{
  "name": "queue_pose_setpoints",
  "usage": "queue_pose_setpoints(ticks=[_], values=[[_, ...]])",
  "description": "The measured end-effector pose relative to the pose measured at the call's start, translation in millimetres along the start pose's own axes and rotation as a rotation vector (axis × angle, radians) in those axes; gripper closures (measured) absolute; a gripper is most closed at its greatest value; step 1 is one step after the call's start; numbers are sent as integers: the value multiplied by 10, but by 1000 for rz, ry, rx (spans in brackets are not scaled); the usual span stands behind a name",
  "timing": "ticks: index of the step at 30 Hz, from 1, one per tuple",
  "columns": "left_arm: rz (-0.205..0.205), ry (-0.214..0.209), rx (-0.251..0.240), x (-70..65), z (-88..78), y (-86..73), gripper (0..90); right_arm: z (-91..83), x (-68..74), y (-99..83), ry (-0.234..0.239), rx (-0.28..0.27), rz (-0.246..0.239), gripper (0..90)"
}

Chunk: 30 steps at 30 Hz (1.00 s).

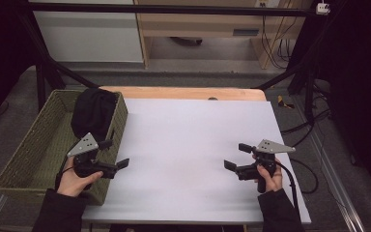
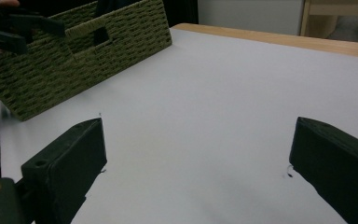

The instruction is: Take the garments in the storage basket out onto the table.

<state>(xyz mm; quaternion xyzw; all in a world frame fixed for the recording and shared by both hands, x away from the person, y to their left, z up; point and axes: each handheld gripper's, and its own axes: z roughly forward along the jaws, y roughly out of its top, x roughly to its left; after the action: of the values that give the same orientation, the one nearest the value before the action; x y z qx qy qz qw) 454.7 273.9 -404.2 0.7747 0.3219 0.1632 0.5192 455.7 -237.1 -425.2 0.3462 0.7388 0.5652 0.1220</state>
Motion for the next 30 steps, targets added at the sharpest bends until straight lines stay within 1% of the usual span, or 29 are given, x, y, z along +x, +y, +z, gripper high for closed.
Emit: queue_pose_setpoints(ticks=[15, 28, 29, 30], values=[[-12, 0, -7, 11, -10, 12, 4, -6, -6, 1, 6, -1, 4, 38], [-4, 11, 2, 6, -34, 52, 4, 6, -12, -10, -1, 8, 6, 39], [5, 15, 1, -4, -46, 71, 4, 7, -11, -10, 0, 8, 6, 39], [5, 15, 1, -4, -46, 71, 4, 7, -11, -10, 0, 9, 7, 39]])
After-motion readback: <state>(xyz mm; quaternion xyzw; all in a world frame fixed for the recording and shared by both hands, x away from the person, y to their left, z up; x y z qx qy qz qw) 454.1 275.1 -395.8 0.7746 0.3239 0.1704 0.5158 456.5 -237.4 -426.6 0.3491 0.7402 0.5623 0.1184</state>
